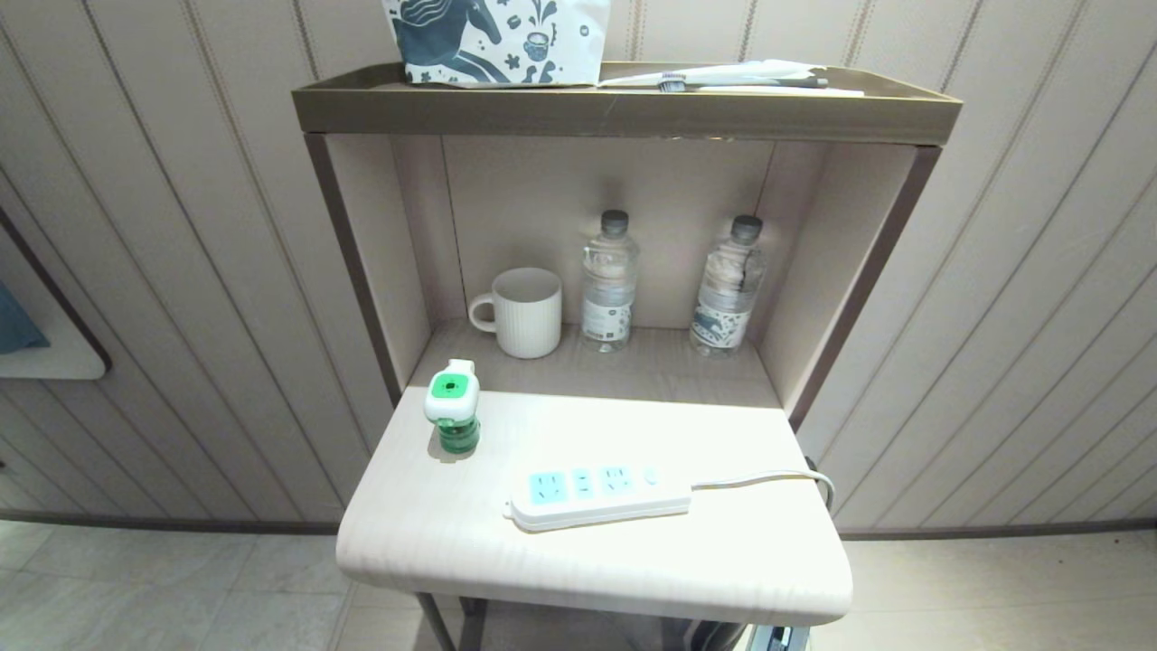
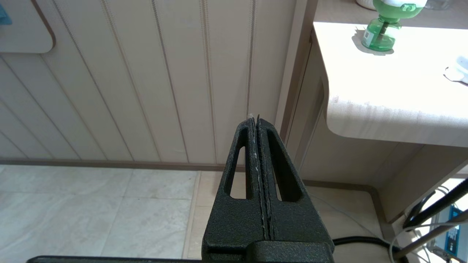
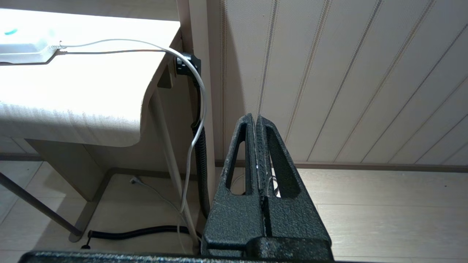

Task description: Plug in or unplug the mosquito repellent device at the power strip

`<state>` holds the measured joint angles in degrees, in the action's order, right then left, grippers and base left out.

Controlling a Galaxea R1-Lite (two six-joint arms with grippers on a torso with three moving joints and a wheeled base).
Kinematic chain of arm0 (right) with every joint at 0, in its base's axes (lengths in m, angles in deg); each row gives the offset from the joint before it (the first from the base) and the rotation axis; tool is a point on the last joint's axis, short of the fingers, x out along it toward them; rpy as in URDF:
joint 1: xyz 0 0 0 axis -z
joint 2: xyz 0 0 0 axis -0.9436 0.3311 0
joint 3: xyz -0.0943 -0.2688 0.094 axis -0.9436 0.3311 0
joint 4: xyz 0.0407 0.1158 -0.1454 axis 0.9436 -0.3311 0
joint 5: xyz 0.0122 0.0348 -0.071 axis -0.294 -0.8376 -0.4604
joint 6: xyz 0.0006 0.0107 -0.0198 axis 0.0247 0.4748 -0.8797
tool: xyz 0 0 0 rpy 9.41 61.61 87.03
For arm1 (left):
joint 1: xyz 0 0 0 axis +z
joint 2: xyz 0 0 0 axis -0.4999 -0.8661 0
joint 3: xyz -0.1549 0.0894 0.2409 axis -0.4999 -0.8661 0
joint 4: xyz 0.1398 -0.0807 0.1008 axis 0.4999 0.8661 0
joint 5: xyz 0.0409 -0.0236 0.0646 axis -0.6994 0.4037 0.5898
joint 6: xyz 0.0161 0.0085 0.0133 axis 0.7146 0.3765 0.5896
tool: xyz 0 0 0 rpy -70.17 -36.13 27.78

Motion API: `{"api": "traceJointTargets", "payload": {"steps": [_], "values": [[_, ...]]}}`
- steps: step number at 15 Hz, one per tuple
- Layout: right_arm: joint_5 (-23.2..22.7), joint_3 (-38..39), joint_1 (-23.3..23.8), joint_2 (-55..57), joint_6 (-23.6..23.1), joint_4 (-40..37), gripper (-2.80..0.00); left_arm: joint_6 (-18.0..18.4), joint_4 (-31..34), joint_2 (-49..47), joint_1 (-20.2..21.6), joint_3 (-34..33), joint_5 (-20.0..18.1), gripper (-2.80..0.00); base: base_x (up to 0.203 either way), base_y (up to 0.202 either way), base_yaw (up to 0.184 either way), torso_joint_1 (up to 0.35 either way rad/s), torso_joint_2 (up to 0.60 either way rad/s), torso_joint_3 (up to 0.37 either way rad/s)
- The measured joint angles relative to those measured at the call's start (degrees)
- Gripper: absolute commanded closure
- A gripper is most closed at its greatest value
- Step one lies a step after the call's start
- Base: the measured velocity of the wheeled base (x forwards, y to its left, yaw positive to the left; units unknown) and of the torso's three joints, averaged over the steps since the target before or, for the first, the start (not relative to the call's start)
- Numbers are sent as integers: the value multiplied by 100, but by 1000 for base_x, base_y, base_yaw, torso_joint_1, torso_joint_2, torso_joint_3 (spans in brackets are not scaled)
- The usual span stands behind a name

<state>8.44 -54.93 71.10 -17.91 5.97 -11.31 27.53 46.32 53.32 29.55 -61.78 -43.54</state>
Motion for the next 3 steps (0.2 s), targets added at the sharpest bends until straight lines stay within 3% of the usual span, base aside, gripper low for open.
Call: {"api": "traceJointTargets", "payload": {"steps": [3], "values": [[1, 0, 0, 0, 15, 0, 0, 0, 0, 0, 0, 0, 0, 0, 0, 0, 0, 0, 0, 0]]}}
